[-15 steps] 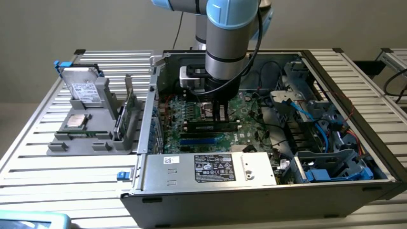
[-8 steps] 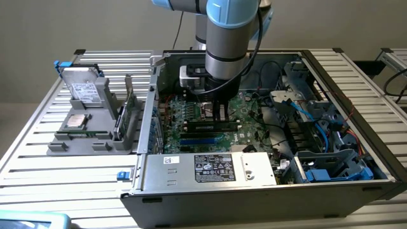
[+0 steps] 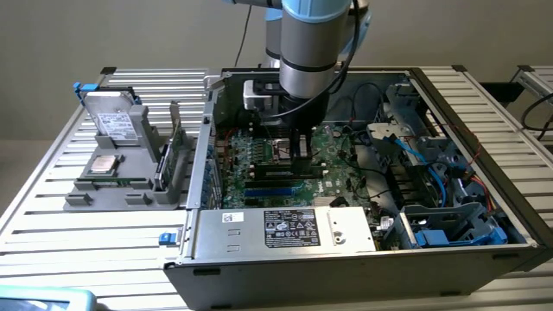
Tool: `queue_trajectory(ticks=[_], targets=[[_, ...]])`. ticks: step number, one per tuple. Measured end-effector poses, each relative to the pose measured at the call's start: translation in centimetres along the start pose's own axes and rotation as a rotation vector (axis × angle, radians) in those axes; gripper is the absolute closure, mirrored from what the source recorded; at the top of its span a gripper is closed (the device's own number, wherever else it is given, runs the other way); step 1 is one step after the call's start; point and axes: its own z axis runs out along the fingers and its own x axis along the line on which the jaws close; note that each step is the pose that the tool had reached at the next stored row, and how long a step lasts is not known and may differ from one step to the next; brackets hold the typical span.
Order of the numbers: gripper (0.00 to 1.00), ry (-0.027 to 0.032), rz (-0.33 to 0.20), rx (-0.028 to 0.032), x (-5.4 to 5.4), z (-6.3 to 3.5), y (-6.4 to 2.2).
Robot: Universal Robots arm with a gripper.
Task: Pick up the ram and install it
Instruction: 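Insert the ram into the slot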
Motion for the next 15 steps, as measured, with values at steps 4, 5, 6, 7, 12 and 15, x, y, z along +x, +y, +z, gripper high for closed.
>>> queue_trajectory(ticks=[4, 5, 6, 7, 12, 15], targets=[[0.55, 0.0058, 0.0, 0.0003, 0.0, -1.04, 0.0], [0.55, 0.0075, 0.0, 0.0003, 0.0, -1.22, 0.0], [0.55, 0.0092, 0.0, 0.0004, -0.1, -1.39, -0.01], [0.55, 0.0108, 0.0, 0.0005, -0.1, -1.56, 0.0], [0.55, 0.0133, 0.0, 0.0006, -0.1, -1.97, -0.01], [0.55, 0.0136, 0.0, 0.0006, -0.1, -2.43, -0.01]])
